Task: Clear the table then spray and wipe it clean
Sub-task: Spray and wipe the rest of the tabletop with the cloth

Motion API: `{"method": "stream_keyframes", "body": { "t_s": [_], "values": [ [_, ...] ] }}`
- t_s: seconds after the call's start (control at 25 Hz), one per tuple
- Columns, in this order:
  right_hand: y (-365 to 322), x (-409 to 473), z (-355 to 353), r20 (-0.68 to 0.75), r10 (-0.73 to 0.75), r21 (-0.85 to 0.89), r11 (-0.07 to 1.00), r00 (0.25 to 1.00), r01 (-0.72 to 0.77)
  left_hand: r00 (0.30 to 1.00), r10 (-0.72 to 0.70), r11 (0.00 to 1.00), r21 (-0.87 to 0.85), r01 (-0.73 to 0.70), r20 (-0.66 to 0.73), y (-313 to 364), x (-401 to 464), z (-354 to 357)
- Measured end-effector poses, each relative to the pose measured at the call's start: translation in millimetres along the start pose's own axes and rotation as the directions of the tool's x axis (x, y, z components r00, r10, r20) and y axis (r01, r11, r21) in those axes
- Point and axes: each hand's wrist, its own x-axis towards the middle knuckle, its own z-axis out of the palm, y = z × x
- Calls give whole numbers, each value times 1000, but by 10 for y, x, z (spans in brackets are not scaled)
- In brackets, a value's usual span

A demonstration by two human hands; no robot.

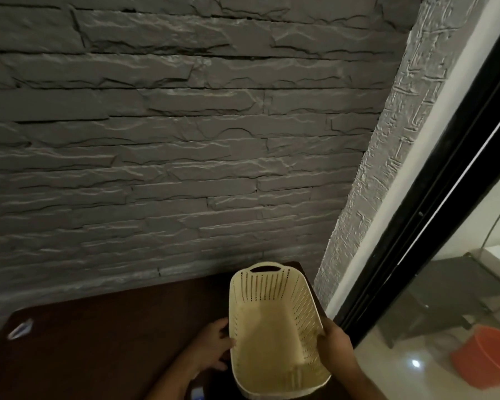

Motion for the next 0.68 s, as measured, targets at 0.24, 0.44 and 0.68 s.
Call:
{"method": "stream_keyframes", "body": {
  "t_s": [0.24,0.44,0.68],
  "values": [
    [-313,-96,-130,-15,-147,48,988,989,148,984,98,993,-57,-107,-147,140,-279,-219],
    [-795,-232,-232,-2,-320,60,946,948,319,929,182,966,-116,-230,-322,257,-593,-516],
    [-1523,-504,-118,80,-439,213,885,895,415,808,232,961,-4,-278,-541,234,-1143,-1039]
  ]
}}
